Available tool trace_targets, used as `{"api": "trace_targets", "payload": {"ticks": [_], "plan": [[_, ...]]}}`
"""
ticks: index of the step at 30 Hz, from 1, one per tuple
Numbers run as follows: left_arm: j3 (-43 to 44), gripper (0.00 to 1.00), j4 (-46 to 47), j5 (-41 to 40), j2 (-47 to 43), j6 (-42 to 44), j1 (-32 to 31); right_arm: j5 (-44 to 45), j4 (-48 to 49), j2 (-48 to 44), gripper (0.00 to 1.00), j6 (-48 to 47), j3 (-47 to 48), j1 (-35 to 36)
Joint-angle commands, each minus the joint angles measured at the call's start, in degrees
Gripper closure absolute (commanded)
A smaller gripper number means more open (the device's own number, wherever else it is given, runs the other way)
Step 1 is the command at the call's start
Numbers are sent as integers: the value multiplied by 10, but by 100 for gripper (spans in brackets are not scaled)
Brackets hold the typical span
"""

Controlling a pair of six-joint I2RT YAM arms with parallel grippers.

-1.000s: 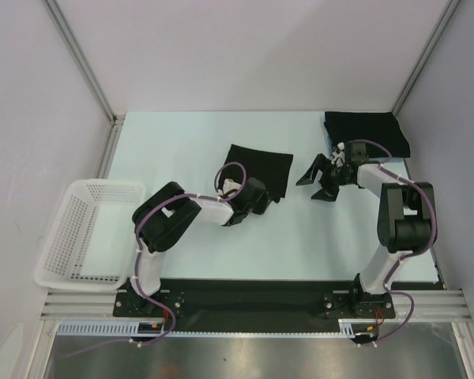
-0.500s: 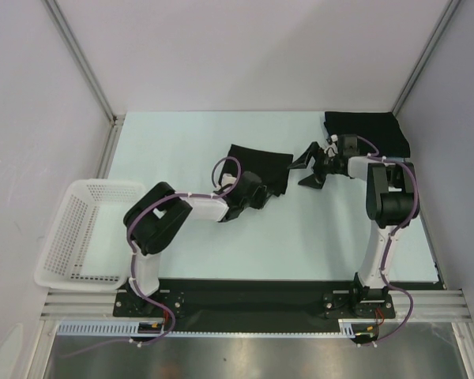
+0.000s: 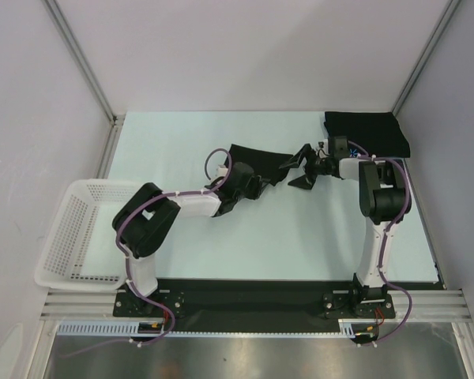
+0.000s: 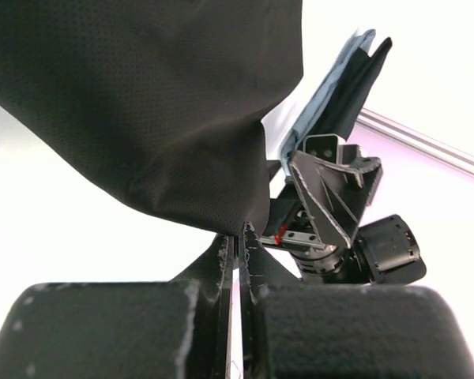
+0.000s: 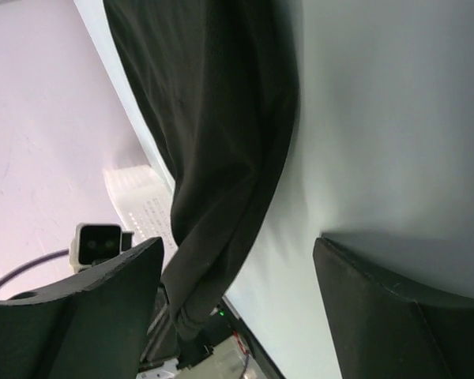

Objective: Fold and stack the t-shirts
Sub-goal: Neatly place the folded tshirt to the corner

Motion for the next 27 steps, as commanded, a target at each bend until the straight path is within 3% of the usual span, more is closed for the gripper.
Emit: {"api": "trace_targets", "payload": {"ticks": [1, 8, 24, 27], "plan": [[5, 100, 1, 2, -34, 12, 4, 14, 33, 16, 18, 52, 15, 15], [4, 100, -2, 4, -42, 19, 7, 49, 47, 35, 24, 110, 45, 32], [-1, 99, -9, 25, -60, 28, 20, 90, -10, 87, 34, 124, 120, 39], [-2, 99, -7, 35, -58, 27, 20, 104, -32, 103, 48, 109, 148, 40]]}}
